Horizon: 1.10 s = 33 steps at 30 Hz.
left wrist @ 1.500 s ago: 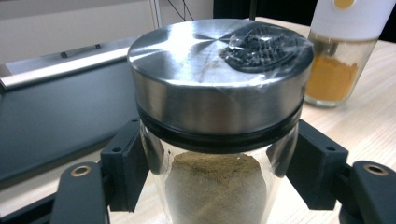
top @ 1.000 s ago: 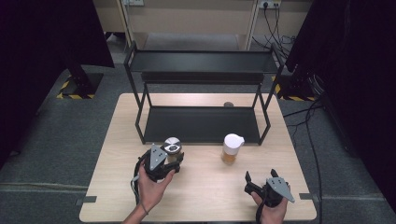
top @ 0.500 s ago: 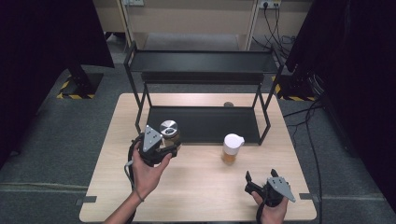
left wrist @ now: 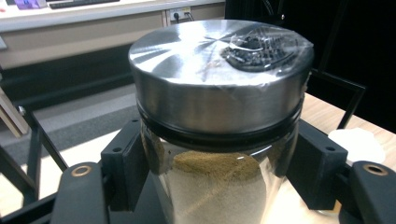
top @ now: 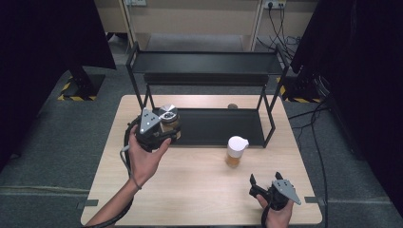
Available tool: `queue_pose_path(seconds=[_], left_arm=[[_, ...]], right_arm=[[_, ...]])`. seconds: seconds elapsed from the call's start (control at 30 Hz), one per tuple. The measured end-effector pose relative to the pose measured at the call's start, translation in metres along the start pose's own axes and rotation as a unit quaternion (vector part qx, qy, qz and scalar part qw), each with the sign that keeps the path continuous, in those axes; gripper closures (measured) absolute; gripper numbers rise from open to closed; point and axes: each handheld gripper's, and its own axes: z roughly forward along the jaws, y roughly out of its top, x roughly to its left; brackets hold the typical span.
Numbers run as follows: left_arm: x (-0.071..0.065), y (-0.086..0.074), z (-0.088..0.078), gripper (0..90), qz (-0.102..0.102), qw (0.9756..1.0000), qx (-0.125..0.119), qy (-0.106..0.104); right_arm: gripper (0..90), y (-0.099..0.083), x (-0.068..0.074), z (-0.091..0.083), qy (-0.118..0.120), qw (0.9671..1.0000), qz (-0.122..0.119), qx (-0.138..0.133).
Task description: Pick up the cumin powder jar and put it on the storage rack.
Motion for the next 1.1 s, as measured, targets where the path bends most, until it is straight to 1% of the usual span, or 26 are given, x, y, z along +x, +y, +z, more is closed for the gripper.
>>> queue_pose_path(seconds=[0.03, 0.07, 0.23, 0.27, 0.3, 0.37, 0.4, 0.5, 0.53, 0.63, 0.67, 0.77, 0.87, 1.0, 1.1], left_arm=[[0.0, 0.0, 0.0, 29.8, 0.0, 1.0, 0.0, 0.0], [0.001, 0.005, 0.001, 29.8, 0.003, 1.0, 0.0, -0.001], [0.004, 0.024, 0.006, 29.9, 0.002, 1.0, -0.002, -0.001], [0.006, 0.031, 0.008, 29.9, 0.002, 1.0, -0.002, -0.001], [0.006, 0.031, 0.008, 29.9, 0.002, 1.0, -0.002, -0.001], [0.007, 0.038, 0.01, 29.9, 0.002, 1.0, -0.003, 0.0], [0.008, 0.044, 0.012, 29.9, 0.003, 1.0, -0.004, 0.0], [0.01, 0.051, 0.013, 29.9, 0.001, 1.0, -0.006, -0.002], [0.012, 0.057, 0.015, 29.9, 0.0, 1.0, -0.007, -0.003], [0.013, 0.069, 0.018, 29.9, 0.0, 1.0, -0.008, -0.002], [0.013, 0.069, 0.018, 29.9, 0.0, 1.0, -0.008, -0.002], [0.014, 0.079, 0.018, 29.9, 0.005, 0.9999, -0.008, -0.001], [0.015, 0.089, 0.021, 29.9, 0.006, 1.0, -0.005, 0.001], [0.015, 0.096, 0.024, 29.9, 0.016, 0.9998, -0.007, 0.01], [0.016, 0.1, 0.026, 29.9, 0.015, 0.9998, -0.009, 0.009]], right_arm=[[2.2, 0.0, 0.0, 0.0, 0.0, 1.0, 0.0, 0.0], [2.1, 0.0, 0.0, 0.0, 0.0, 1.0, 0.0, 0.0], [2.2, 0.0, 0.002, 0.0, -0.002, 1.0, -0.007, 0.0], [2.2, 0.0, 0.002, 0.0, -0.001, 1.0, -0.007, 0.0], [2.2, 0.0, 0.002, 0.0, -0.001, 1.0, -0.007, 0.0], [2.2, 0.0, 0.001, 0.0, -0.001, 1.0, -0.006, 0.0], [2.2, 0.0, 0.001, 0.0, 0.0, 1.0, -0.006, 0.0], [2.2, 0.0, 0.001, 0.0, 0.0, 1.0, -0.006, 0.0], [2.2, 0.0, 0.001, 0.0, 0.0, 1.0, -0.006, 0.0], [2.2, 0.0, 0.001, 0.0, -0.001, 1.0, -0.006, 0.001], [2.2, 0.0, 0.001, 0.0, -0.001, 1.0, -0.006, 0.001], [2.2, 0.0, 0.001, 0.0, 0.0, 1.0, -0.007, 0.0], [2.2, 0.0, 0.001, 0.0, 0.001, 1.0, -0.006, 0.0], [2.3, 0.0, 0.001, 0.0, 0.002, 1.0, -0.007, 0.0], [2.3, 0.0, 0.0, 0.0, 0.003, 1.0, -0.006, 0.0]])
